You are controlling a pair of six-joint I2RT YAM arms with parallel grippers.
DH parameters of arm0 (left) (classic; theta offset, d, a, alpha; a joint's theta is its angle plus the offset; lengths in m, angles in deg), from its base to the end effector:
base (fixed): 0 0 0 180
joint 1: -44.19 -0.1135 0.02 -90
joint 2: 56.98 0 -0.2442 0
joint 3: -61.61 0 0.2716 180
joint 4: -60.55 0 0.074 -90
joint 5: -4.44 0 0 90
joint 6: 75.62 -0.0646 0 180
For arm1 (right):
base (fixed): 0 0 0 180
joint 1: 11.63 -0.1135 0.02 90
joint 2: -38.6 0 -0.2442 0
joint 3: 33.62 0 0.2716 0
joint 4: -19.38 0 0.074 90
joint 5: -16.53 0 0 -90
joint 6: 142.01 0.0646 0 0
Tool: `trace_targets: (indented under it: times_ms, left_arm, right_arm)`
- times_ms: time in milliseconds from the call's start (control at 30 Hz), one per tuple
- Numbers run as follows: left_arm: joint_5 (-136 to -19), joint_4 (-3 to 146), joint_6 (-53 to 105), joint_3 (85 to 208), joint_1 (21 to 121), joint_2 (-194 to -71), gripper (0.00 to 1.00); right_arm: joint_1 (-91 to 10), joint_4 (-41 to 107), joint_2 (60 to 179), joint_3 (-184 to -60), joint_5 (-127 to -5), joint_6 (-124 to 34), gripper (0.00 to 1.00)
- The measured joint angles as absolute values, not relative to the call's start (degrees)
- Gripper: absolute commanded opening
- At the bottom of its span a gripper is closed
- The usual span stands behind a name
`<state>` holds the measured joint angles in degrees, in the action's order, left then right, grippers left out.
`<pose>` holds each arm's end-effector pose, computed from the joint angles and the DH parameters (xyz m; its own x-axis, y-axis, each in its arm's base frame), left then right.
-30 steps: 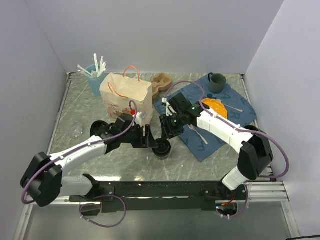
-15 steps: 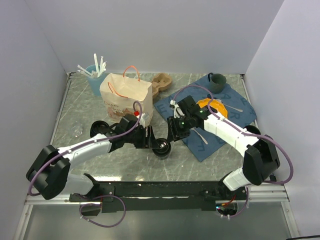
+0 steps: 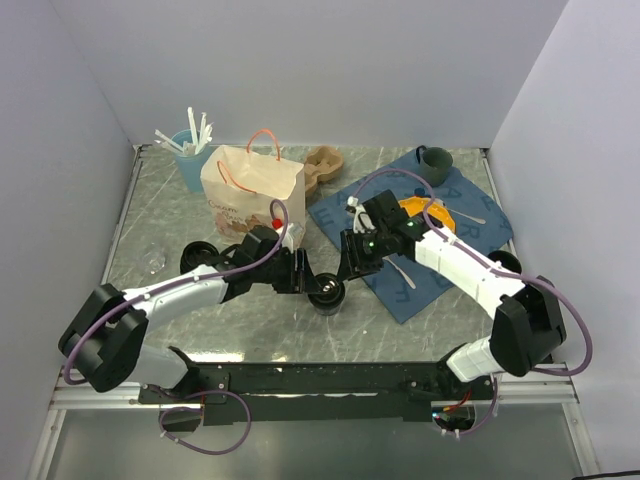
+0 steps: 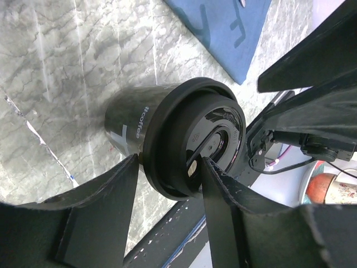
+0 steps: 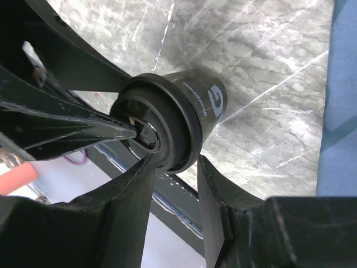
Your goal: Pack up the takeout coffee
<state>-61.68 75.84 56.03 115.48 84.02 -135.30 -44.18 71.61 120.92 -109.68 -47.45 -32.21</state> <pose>0.2291 -0.2251 0.1552 -0.9150 -0.0282 -0.4026 0.2900 0.6479 -0.7044 0.2599 0.1995 0.2133 -0.9054 -0.2168 -0.3651 -0.3933 0.7520 0.5289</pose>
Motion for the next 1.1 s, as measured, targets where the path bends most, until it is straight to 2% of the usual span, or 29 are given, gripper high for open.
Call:
trace_targets:
  times_ms: [500, 833, 1100]
  left_arm:
    - [-61.1, 75.9, 55.7, 116.5, 84.0, -136.7, 0.54]
    - [-61.0, 75.9, 55.7, 116.5, 84.0, -136.8, 0.54]
    - [-60.5, 75.6, 55.8, 116.5, 84.0, -137.1, 0.54]
  right_arm:
    - [-36.8, 70.0, 119.8, -107.3, -41.1, -33.1, 0.43]
    - [-36.7, 67.6, 122.7, -104.7, -36.9, -34.1, 0.41]
    - [-36.7, 65.5, 124.5, -104.0, -36.1, -34.7, 0.31]
